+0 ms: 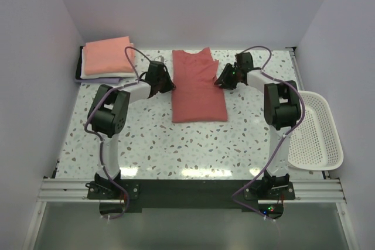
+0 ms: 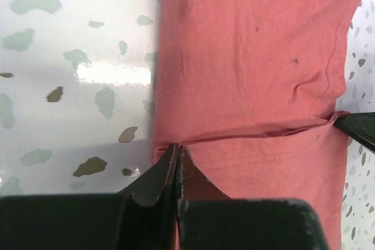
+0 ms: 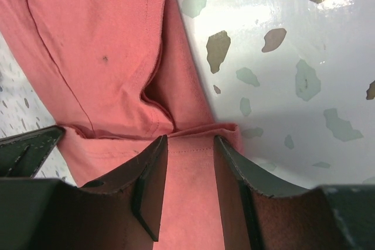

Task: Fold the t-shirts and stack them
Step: Fold the tshirt

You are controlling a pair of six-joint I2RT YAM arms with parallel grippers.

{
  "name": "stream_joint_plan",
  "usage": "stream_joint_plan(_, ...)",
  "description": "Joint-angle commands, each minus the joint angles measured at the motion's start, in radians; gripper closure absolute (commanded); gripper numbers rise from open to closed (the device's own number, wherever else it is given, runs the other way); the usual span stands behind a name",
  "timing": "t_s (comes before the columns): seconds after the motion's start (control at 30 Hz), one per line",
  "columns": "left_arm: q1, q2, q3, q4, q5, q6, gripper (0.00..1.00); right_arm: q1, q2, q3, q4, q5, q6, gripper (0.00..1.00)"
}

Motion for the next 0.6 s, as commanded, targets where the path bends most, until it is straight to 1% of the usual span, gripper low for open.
stream_joint_plan(0.0, 0.053, -0.098, -0.020, 0.055, 0.038, 0.045, 0.99, -0.002, -0.046, 0.045, -0.058, 0.030, -0.026, 0.58)
stream_joint_plan(0.07, 0.067, -0.119, -0.026, 0.091, 0.064, 0.045, 0.96, -0.002, -0.074, 0.045, -0.057, 0.028, -0.025, 0.58)
stream_joint_plan(0.23, 0.068, -0.158, -0.025, 0.126, 0.133, 0.029, 0.94, 0.014, -0.146, 0.044, -0.019, -0.024, -0.002, 0.58)
stream_joint_plan(0.33, 0.065, -0.172, -0.062, 0.185, 0.194, -0.016, 0.94, 0.066, -0.158, 0.053, 0.000, -0.050, -0.006, 0.58)
stream_joint_plan(0.4, 0.061, -0.182, -0.098, 0.219, 0.231, -0.039, 0.94, 0.090, -0.155, 0.054, 0.026, -0.064, -0.005, 0.58)
stream_joint_plan(0.5, 0.046, -0.195, -0.137, 0.244, 0.236, -0.062, 0.95, 0.137, -0.120, 0.067, 0.055, -0.101, 0.001, 0.58)
stream_joint_plan(0.57, 0.032, -0.199, -0.172, 0.261, 0.233, -0.071, 0.97, 0.169, -0.091, 0.079, 0.085, -0.124, 0.006, 0.58)
